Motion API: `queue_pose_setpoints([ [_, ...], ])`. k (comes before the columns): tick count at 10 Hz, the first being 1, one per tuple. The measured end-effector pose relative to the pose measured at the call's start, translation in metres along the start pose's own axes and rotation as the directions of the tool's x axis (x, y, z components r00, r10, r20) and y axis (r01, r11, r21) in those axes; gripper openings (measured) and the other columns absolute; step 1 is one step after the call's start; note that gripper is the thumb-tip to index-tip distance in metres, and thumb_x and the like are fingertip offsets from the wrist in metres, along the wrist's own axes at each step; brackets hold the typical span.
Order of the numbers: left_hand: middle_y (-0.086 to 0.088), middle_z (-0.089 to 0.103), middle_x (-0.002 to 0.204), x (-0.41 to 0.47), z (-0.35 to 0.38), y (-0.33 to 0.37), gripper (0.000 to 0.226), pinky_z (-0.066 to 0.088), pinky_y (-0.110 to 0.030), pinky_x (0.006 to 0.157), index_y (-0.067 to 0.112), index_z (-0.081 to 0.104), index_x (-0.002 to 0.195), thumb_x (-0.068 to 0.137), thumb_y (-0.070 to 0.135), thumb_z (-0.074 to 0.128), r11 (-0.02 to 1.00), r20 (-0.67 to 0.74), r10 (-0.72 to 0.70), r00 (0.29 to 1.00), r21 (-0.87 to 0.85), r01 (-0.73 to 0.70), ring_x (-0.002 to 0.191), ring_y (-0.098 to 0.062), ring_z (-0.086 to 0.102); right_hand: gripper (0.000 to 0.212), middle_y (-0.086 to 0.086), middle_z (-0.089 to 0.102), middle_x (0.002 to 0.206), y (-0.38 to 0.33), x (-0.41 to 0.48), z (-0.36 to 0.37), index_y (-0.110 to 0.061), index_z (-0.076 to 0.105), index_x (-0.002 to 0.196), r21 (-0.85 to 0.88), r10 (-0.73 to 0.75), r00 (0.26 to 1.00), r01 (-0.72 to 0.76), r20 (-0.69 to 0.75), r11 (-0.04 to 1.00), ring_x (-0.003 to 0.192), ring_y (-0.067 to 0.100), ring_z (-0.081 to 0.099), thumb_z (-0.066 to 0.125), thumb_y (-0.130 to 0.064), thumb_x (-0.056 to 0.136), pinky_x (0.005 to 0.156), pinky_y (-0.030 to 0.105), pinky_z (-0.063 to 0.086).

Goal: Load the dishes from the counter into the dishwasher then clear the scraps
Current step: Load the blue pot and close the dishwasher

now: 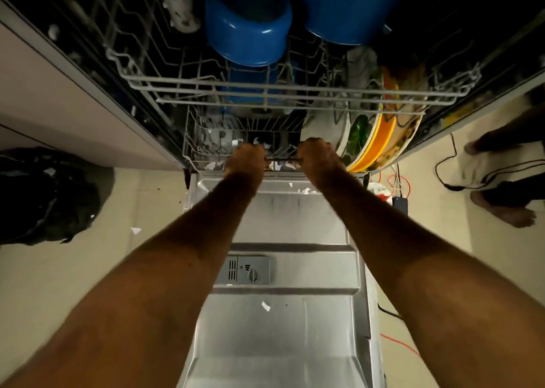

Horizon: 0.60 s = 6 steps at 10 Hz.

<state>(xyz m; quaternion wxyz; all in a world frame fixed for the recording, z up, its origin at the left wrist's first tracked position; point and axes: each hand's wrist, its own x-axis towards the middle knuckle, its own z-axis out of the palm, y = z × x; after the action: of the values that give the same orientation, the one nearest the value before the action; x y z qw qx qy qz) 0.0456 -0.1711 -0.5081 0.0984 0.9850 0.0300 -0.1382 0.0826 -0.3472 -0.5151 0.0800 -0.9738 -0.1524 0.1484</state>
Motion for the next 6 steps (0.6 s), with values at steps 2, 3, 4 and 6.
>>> queue_pose_setpoints([
  [2, -0.015, 0.061, 0.113, 0.010, -0.006, -0.002, 0.024, 0.044, -0.032, 0.076, 0.007, 0.058, 0.122, 0.100, 0.018, 0.059, 0.999, 0.020, -0.009, 1.000, -0.033, 0.009, 0.105, -0.029, 0.061, 0.020, 0.019, 0.070, 0.114, -0.004, 0.014, -0.011, -0.004, 0.072, 0.115, 0.008, 0.077, 0.996, -0.077, 0.034, 0.997, 0.107, 0.034, 0.069, 0.059, -0.006, 0.099, 0.075, 0.029, 0.044],
  [3, -0.015, 0.061, 0.115, 0.015, -0.010, 0.001, 0.024, 0.054, -0.038, 0.084, 0.009, 0.057, 0.121, 0.099, 0.017, 0.060, 1.000, 0.031, -0.020, 0.999, -0.002, 0.020, 0.106, -0.029, 0.061, 0.021, 0.020, 0.068, 0.117, -0.002, 0.023, -0.008, -0.004, 0.070, 0.118, -0.007, 0.082, 0.995, -0.082, 0.051, 0.997, 0.110, 0.035, 0.067, 0.062, -0.009, 0.099, 0.081, 0.032, 0.049],
  [4, -0.017, 0.057, 0.121, 0.022, -0.011, 0.001, 0.027, 0.053, -0.042, 0.092, 0.008, 0.054, 0.124, 0.099, 0.013, 0.060, 0.999, 0.028, -0.021, 0.999, 0.024, 0.021, 0.113, -0.031, 0.057, 0.025, 0.032, 0.063, 0.121, 0.000, 0.037, -0.004, 0.010, 0.065, 0.118, 0.043, 0.069, 0.997, -0.070, 0.020, 0.997, 0.114, 0.047, 0.063, 0.052, -0.003, 0.102, 0.098, 0.047, 0.055],
  [6, -0.021, 0.052, 0.129, 0.024, -0.008, 0.001, 0.028, 0.048, -0.044, 0.094, 0.006, 0.050, 0.132, 0.104, 0.013, 0.048, 0.999, 0.007, -0.028, 1.000, 0.045, 0.028, 0.121, -0.036, 0.052, 0.030, 0.016, 0.068, 0.109, -0.008, 0.019, -0.001, -0.006, 0.072, 0.113, 0.065, 0.137, 0.963, -0.125, -0.232, 0.990, 0.101, 0.032, 0.068, 0.045, -0.003, 0.099, 0.083, 0.038, 0.058],
])
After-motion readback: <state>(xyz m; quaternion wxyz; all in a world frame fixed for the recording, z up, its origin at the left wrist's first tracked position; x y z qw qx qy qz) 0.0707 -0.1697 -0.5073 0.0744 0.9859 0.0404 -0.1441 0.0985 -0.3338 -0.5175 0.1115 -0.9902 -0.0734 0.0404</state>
